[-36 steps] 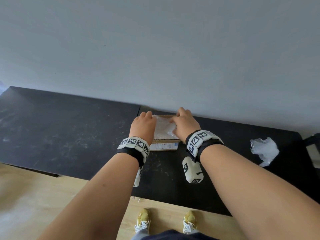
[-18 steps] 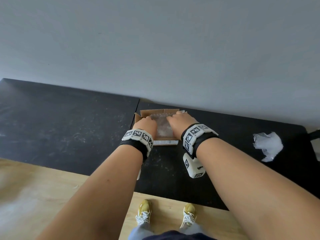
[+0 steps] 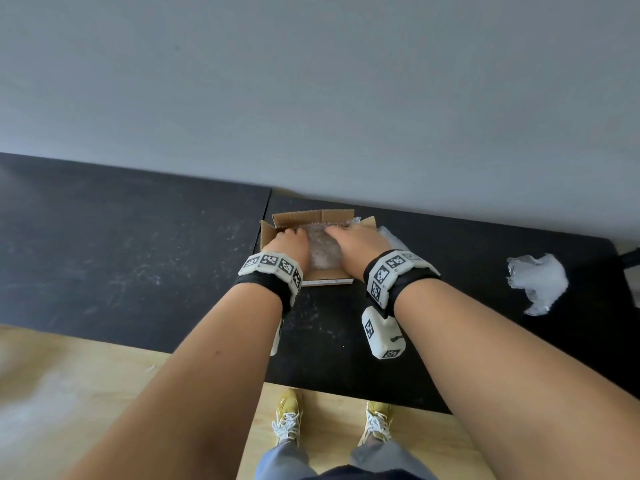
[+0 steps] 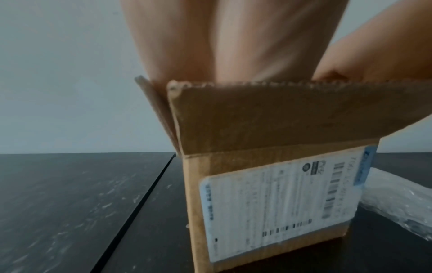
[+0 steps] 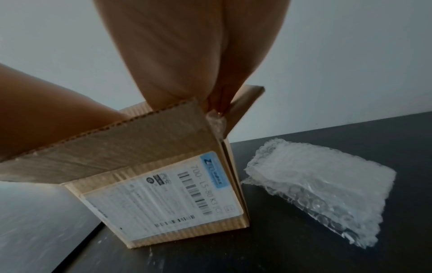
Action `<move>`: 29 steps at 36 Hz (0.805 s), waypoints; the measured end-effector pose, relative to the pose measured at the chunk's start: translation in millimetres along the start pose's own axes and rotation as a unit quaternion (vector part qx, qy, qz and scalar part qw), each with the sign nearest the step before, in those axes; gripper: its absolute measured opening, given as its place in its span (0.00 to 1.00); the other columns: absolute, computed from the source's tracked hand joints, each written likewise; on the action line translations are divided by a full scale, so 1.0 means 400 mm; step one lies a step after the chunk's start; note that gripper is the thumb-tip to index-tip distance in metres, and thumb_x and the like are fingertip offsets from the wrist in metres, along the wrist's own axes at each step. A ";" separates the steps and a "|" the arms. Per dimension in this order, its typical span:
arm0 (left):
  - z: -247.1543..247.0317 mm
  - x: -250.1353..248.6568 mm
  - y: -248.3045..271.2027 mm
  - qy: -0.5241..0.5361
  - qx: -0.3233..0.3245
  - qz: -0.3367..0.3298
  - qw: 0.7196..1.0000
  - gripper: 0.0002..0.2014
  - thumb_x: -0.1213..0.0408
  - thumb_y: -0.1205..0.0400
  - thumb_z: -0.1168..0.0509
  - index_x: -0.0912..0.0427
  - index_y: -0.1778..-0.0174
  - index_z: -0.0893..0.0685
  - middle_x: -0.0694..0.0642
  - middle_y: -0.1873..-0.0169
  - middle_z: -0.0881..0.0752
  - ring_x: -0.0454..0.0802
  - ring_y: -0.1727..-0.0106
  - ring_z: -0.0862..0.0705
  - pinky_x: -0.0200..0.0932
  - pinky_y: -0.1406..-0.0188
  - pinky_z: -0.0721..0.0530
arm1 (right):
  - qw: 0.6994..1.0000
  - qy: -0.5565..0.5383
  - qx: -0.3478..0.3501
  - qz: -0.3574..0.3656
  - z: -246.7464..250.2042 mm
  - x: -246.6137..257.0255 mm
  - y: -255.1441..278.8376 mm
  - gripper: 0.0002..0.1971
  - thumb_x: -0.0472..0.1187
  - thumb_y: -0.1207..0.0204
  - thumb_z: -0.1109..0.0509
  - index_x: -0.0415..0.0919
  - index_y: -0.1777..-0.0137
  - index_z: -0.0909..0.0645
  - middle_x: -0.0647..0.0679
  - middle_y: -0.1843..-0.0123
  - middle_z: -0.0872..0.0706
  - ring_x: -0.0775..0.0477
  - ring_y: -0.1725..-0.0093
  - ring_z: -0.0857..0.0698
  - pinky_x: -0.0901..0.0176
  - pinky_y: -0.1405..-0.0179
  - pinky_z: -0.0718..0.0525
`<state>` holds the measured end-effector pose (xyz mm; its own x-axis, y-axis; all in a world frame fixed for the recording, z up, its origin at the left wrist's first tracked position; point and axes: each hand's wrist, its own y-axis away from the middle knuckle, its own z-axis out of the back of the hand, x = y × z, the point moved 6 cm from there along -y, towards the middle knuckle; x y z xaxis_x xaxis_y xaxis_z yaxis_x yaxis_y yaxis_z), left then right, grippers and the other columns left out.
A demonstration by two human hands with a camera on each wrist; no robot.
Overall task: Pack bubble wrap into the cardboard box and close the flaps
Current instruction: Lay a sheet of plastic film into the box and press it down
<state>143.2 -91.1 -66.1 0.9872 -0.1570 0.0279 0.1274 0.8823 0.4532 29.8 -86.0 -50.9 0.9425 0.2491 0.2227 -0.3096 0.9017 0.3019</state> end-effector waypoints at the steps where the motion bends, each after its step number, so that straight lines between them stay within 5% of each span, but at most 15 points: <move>1: -0.002 -0.001 0.004 -0.005 -0.009 -0.002 1.000 0.21 0.71 0.14 0.48 0.65 0.23 0.34 0.65 0.28 0.28 0.61 0.27 0.27 0.57 0.32 0.23 | 1.000 -0.007 -0.010 0.007 -0.003 0.002 0.004 0.26 0.33 0.26 0.36 0.48 0.27 0.28 0.42 0.39 0.15 0.39 0.42 0.15 0.46 0.44 0.15; 9: 0.028 -0.016 0.047 -0.073 -0.102 -0.023 0.992 0.16 0.71 0.15 0.45 0.65 0.31 0.23 0.62 0.33 0.28 0.58 0.32 0.26 0.47 0.41 0.17 | 0.998 0.009 -0.057 0.015 0.009 0.002 0.031 0.14 0.31 0.27 0.35 0.38 0.42 0.17 0.44 0.39 0.18 0.42 0.33 0.25 0.48 0.34 0.22; 15: 0.040 -0.029 0.080 -0.027 -0.143 -0.055 0.988 0.21 0.73 0.18 0.40 0.65 0.29 0.32 0.61 0.32 0.30 0.55 0.37 0.21 0.49 0.46 0.13 | 0.986 0.082 -0.148 0.007 0.045 0.001 0.059 0.09 0.32 0.28 0.33 0.36 0.49 0.15 0.42 0.46 0.17 0.39 0.42 0.23 0.48 0.45 0.21; 19: 0.026 -0.028 0.084 0.016 -0.121 -0.072 0.990 0.30 0.76 0.19 0.40 0.62 0.21 0.40 0.60 0.27 0.34 0.57 0.37 0.21 0.50 0.41 0.16 | 0.982 0.135 -0.133 -0.009 0.040 -0.003 0.063 0.06 0.34 0.30 0.28 0.35 0.54 0.14 0.41 0.52 0.15 0.37 0.46 0.20 0.48 0.43 0.21; 23: 0.020 -0.020 0.070 0.050 -0.080 -0.070 0.993 0.35 0.77 0.20 0.40 0.57 0.17 0.43 0.58 0.27 0.34 0.60 0.37 0.21 0.55 0.43 0.15 | 0.982 0.161 -0.100 -0.002 0.018 0.001 0.052 0.12 0.33 0.26 0.35 0.35 0.45 0.17 0.41 0.45 0.15 0.37 0.40 0.22 0.49 0.28 0.30; 29: 0.017 -0.016 0.042 0.044 -0.047 -0.070 0.995 0.31 0.73 0.18 0.41 0.54 0.18 0.40 0.56 0.26 0.31 0.64 0.33 0.24 0.60 0.39 0.18 | 0.989 0.144 -0.026 -0.003 0.023 0.010 0.033 0.17 0.33 0.25 0.36 0.34 0.35 0.22 0.39 0.36 0.19 0.37 0.31 0.26 0.48 0.31 0.27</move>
<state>138.4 -78.3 -52.4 0.9631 -0.2455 -0.1103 0.2690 0.8926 0.3617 28.3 -76.4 -37.7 0.9433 0.3275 -0.0541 -0.3043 0.9182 0.2534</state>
